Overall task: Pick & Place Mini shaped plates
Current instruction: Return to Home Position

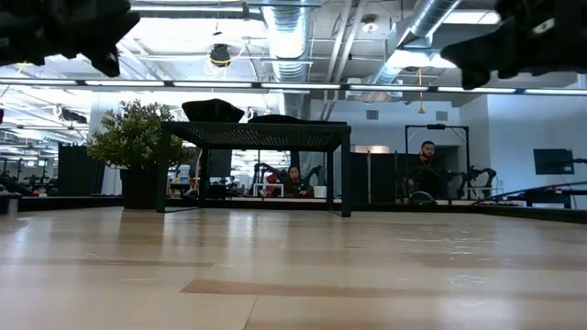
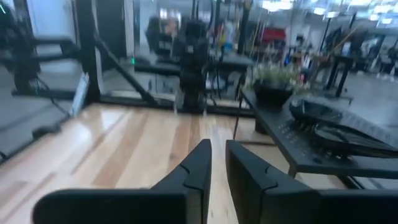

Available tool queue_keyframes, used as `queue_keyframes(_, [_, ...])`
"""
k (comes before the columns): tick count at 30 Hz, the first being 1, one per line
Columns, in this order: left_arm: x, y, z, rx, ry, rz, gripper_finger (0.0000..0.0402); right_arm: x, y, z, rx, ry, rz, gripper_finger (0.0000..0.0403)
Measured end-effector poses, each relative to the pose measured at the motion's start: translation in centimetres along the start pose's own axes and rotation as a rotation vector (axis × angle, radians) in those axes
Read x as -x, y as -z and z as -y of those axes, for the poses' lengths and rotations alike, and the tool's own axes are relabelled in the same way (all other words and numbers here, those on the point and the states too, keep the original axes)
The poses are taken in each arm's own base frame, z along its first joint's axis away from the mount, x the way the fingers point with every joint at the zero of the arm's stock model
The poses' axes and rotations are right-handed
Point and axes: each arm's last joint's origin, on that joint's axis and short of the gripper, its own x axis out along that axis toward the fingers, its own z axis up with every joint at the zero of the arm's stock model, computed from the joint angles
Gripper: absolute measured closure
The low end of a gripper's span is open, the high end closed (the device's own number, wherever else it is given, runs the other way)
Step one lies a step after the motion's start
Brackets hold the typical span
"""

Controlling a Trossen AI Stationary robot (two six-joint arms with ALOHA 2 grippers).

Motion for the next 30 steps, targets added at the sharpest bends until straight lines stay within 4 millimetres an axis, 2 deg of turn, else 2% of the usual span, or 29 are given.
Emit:
queue_keyframes(8, [0.0,0.3,0.0,-0.062,-0.002,0.015,0.0302,1.8,3.4,-0.9,0.002,-0.016,0.108,0.0363])
queue_keyframes(12, [0.0,0.4,0.0,-0.064,-0.002,0.007,0.0302,2.3,3.4,-0.9,-0.020,-0.018,0.115,0.0366])
queue_keyframes(18, [-0.3,0.8,0.1,-0.049,0.003,-0.039,0.0302,2.1,4.4,-1.2,-0.033,-0.040,0.011,0.0366])
queue_keyframes(27, [-0.8,1.6,0.3,-0.066,0.010,-0.117,0.0302,2.0,4.5,-1.2,-0.035,-0.039,-0.005,0.0364])
queue_keyframes(30, [-0.9,1.3,0.3,-0.077,0.008,-0.084,0.0302,2.0,4.6,-1.2,-0.035,-0.039,-0.006,0.0364])
